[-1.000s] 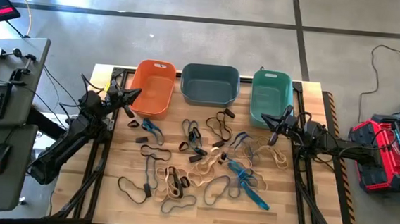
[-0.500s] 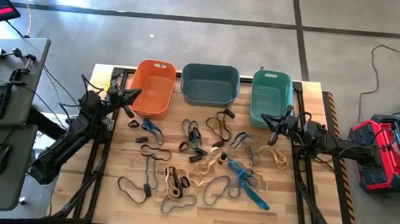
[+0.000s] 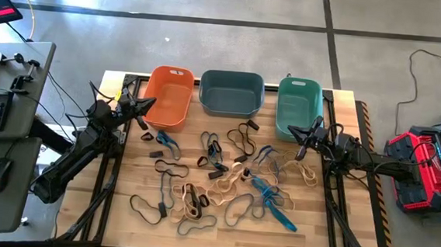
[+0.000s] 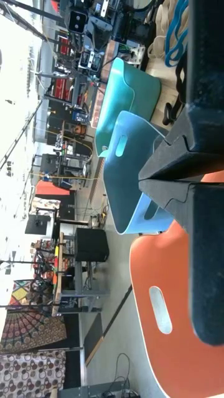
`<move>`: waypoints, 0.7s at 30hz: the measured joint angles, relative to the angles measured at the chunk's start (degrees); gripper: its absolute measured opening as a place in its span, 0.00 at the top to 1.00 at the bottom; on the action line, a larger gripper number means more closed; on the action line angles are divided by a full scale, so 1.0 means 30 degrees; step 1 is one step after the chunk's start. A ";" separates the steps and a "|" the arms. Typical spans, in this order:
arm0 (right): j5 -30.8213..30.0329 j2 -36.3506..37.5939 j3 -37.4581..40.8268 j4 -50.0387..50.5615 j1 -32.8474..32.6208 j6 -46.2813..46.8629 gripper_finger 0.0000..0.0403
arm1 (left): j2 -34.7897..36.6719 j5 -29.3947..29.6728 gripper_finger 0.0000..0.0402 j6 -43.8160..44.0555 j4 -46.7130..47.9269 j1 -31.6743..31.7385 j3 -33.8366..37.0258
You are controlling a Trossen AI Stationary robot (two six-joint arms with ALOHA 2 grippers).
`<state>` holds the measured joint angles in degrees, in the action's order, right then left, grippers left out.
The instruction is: Sort rubber bands into baskets
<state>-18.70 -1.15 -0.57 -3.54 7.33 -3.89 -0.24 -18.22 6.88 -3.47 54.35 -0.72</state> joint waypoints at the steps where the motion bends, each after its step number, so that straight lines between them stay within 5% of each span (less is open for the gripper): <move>1: 0.0000 -0.0002 -0.0002 0.0003 0.0000 -0.0002 1.00 | 0.0003 0.0000 1.00 -0.0001 0.0001 0.0004 0.0001; 21: 0.0000 -0.0005 0.0003 0.0003 0.0007 0.0003 1.00 | -0.0003 0.0000 1.00 0.0004 -0.0358 -0.0002 -0.0001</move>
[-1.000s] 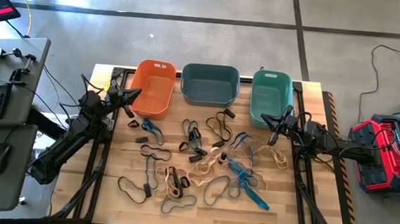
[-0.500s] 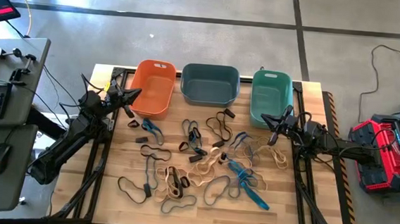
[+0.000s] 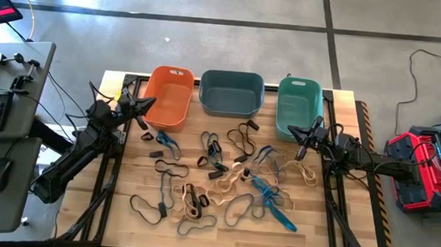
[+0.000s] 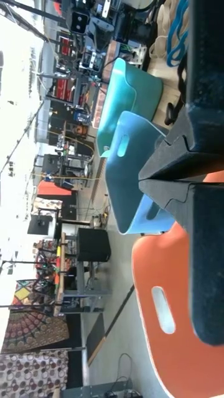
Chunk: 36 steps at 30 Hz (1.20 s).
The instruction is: Sort rubber bands into baskets
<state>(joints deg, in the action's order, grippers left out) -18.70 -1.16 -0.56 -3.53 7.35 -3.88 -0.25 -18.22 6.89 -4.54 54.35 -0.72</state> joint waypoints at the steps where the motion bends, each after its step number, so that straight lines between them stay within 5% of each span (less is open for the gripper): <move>1: 0.0000 0.0005 -0.0007 0.0000 0.0000 0.0000 1.00 | 0.0007 0.0000 1.00 0.0029 -0.0059 0.0007 0.0003; 9: 0.0000 0.0002 -0.0007 -0.0003 0.0000 -0.0003 1.00 | 0.0000 -0.0112 1.00 0.1149 -0.1738 0.0006 0.0003; 14: 0.0000 0.0002 -0.0001 -0.0004 -0.0004 -0.0003 1.00 | 0.0000 -0.4711 1.00 0.1610 -0.5841 -0.0111 0.0010; 17: 0.0000 -0.0002 -0.0007 0.0000 -0.0007 0.0000 1.00 | 0.0000 -0.5883 1.00 0.2121 -0.7811 -0.0552 -0.0032; 29: 0.0000 0.0005 -0.0007 0.0000 -0.0003 -0.0004 1.00 | -0.2059 -0.6754 1.00 -0.0972 -0.3129 -0.2282 -0.3056; 36: 0.0000 0.0005 0.0000 0.0000 -0.0001 -0.0004 1.00 | -0.4765 -0.6665 1.00 -0.0483 -0.3627 -0.3098 -0.3858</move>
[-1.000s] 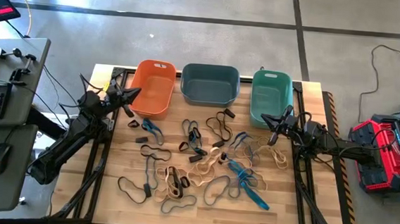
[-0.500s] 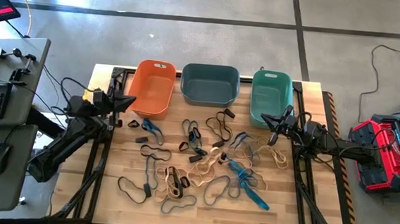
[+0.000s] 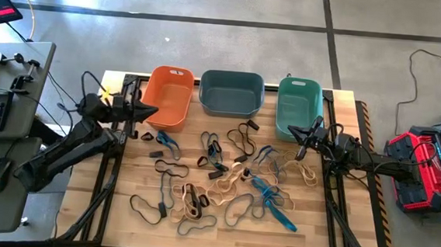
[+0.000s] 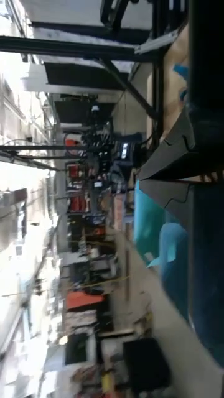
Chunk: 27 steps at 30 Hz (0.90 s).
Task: Sort rubber bands into baskets
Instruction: Put the black rubber band into the blue bin
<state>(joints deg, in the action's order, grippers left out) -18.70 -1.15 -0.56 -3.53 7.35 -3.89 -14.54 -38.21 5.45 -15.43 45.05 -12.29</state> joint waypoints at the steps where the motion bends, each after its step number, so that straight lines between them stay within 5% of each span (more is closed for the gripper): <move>1: 0.0000 -0.0001 -0.0007 0.0000 -0.0006 -0.0002 1.00 | -0.0352 0.0005 1.00 -0.0089 -0.0300 -0.0224 0.0000; 10: 0.0000 -0.0001 -0.0001 0.0000 -0.0007 0.0003 1.00 | -0.3542 0.0150 1.00 -0.1946 -0.3086 -0.2821 -0.0029; 27: 0.0000 -0.0004 -0.0007 0.0000 -0.0003 0.0000 1.00 | -0.8410 0.5498 1.00 -0.3645 -0.4007 -0.8528 -0.0029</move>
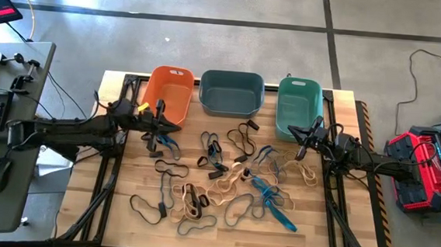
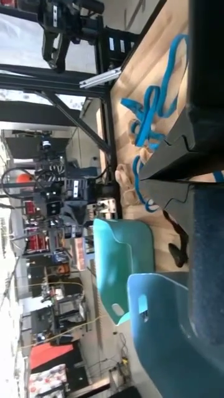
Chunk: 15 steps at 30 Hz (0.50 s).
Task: Sort rubber bands into baskets
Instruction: Put the black rubber band into the blue bin
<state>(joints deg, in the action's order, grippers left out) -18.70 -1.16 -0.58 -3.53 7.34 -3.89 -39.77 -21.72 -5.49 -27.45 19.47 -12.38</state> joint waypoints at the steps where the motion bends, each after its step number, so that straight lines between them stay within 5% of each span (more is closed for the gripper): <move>1: 0.0000 -0.0004 0.0000 0.0000 0.0004 -0.0004 1.00 | -0.0034 0.0085 1.00 0.0057 -0.0007 -0.0130 0.0000; 15: 0.0000 -0.0002 0.0007 0.0000 0.0004 -0.0002 1.00 | -0.0915 0.0245 0.96 0.0550 -0.3526 -0.1682 -0.0007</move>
<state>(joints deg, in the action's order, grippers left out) -18.70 -1.16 -0.56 -3.53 7.35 -3.90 -42.52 -20.98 -3.84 -38.02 14.42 -12.40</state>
